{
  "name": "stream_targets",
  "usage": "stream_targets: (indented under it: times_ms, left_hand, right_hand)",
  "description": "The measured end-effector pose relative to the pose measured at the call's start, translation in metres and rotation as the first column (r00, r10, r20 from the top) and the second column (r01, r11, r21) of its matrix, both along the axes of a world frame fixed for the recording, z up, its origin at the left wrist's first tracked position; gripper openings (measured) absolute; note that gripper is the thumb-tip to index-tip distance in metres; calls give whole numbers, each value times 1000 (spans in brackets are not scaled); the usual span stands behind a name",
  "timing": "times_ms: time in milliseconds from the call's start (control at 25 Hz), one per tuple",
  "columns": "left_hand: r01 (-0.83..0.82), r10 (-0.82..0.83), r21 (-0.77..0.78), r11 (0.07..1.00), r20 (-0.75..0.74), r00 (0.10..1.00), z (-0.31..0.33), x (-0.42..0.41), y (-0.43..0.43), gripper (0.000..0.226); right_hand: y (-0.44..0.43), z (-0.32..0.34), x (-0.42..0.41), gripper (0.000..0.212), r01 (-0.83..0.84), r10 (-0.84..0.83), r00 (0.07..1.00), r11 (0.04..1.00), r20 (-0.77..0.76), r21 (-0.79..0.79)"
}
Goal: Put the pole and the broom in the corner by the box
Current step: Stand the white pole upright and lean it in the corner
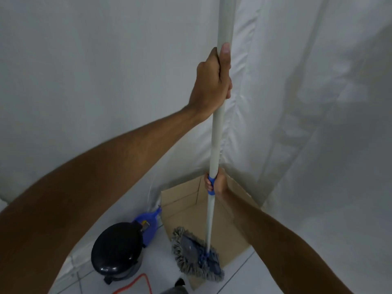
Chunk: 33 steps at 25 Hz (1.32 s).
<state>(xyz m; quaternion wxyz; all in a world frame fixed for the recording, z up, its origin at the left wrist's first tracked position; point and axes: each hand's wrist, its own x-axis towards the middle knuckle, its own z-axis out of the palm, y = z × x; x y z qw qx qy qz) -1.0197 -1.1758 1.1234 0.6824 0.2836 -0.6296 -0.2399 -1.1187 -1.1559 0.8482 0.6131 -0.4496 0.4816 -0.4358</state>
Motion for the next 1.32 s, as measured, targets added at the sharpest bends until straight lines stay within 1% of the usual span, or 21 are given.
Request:
stream_targets:
  times_ms: [120, 200, 320, 440, 600, 720, 800, 840, 920, 1000, 1040, 1120, 1160, 1240, 1320]
  left_hand:
    - [-21, 21, 10, 1000, -16, 1000, -8, -1, -59, 40]
    - [-36, 37, 40, 999, -22, 999, -10, -2, -89, 39]
    - [-84, 85, 47, 995, -38, 996, -10, 2, -126, 38]
    - [-147, 149, 67, 987, -22, 989, -11, 5, -159, 40]
    - [-216, 217, 95, 972, 3, 976, -31, -1, -195, 40]
    - [-239, 225, 135, 962, 110, 968, -53, -19, -220, 37]
    - [-278, 251, 161, 947, 172, 953, -66, -34, -239, 37]
    - [-286, 251, 178, 942, 193, 948, -72, -38, -249, 39]
    - [-288, 230, 213, 934, 263, 937, -87, -49, -270, 46]
    - [-296, 203, 234, 926, 352, 914, -106, -58, -289, 53]
    - [-307, 195, 245, 920, 394, 898, -115, -63, -299, 55]
    - [-314, 162, 287, 905, 449, 879, -136, -71, -314, 58]
    - [-325, 156, 307, 895, 467, 871, -146, -77, -321, 57]
    - [-347, 150, 353, 869, 480, 864, -168, -84, -336, 46]
    - [-363, 143, 431, 826, 462, 875, -192, -84, -349, 36]
  right_hand:
    - [-63, -4, -8, 64, -29, 29, 1000, 1000, 8, 13]
    - [-95, -6, -11, 66, -60, 60, 998, 998, -9, 10]
    - [-140, -4, -14, 56, -124, 124, 992, 992, -37, 10]
    - [-178, -4, -15, 52, -183, 184, 982, 983, -48, 23]
    - [-220, -5, -21, 46, -246, 250, 966, 967, -61, 68]
    - [-249, -14, -34, 49, -282, 287, 957, 956, -52, 83]
    - [-268, -21, -42, 55, -282, 285, 958, 957, -40, 68]
    - [-276, -25, -45, 56, -284, 289, 956, 955, -56, 87]
    - [-294, -35, -52, 51, -281, 299, 944, 950, -137, 140]
    - [-312, -48, -62, 46, -273, 316, 913, 944, -258, 187]
    - [-322, -56, -68, 43, -287, 338, 897, 935, -283, 206]
    - [-335, -68, -72, 33, -291, 371, 884, 913, -285, 287]
    - [-343, -74, -74, 31, -270, 366, 884, 908, -291, 321]
    - [-358, -84, -72, 42, -222, 333, 900, 905, -280, 364]
    - [-369, -91, -69, 50, -224, 346, 901, 888, -262, 402]
